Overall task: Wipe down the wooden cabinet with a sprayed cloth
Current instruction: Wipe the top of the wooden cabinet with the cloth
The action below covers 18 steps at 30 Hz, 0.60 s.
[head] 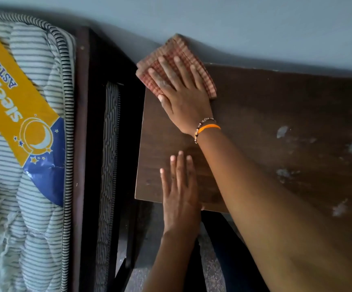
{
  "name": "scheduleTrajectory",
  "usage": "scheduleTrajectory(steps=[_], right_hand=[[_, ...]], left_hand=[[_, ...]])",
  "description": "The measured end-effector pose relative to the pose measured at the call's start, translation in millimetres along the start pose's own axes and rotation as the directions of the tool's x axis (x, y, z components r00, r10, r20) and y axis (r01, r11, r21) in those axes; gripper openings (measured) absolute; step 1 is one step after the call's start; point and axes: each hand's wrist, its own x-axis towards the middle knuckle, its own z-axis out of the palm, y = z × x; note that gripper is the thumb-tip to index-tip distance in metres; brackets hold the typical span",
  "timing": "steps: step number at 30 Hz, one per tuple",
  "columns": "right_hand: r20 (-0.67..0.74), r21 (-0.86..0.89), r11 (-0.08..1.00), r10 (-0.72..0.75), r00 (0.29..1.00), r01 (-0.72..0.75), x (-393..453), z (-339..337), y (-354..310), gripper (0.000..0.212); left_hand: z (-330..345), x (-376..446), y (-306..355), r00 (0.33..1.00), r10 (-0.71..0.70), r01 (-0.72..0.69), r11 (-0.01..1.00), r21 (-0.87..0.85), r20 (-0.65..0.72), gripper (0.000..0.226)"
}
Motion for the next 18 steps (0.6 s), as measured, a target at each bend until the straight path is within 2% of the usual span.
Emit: scheduleTrajectory(steps=[3,6,9,11,13,18], right_hand=[[-0.033,0.013,0.992,0.124,0.992,-0.124,-24,-7,30,0.051],[-0.029,-0.007,0.962,0.273,0.962,-0.273,-55,-15,70,0.052],[-0.052,-0.049,0.902,0.426,0.903,-0.429,-89,-25,109,0.053],[-0.054,-0.063,0.853,0.516,0.855,-0.519,-110,-33,131,0.054],[-0.050,-0.065,0.826,0.557,0.829,-0.560,-124,-38,144,0.054],[-0.037,-0.070,0.817,0.571,0.820,-0.573,-157,-37,135,0.055]], left_hand=[[10,-4,17,0.999,0.037,-0.040,0.997,0.072,0.036,0.113],[16,-3,22,0.998,0.006,-0.017,0.988,0.153,0.070,0.116],[19,-4,22,0.999,0.010,-0.019,0.984,0.176,0.049,0.107],[19,-4,20,0.998,0.020,-0.031,0.981,0.194,0.056,0.113],[20,-4,19,0.997,0.031,-0.046,0.974,0.221,0.069,0.118],[23,-3,15,0.998,0.054,-0.060,0.966,0.252,0.029,0.118]])
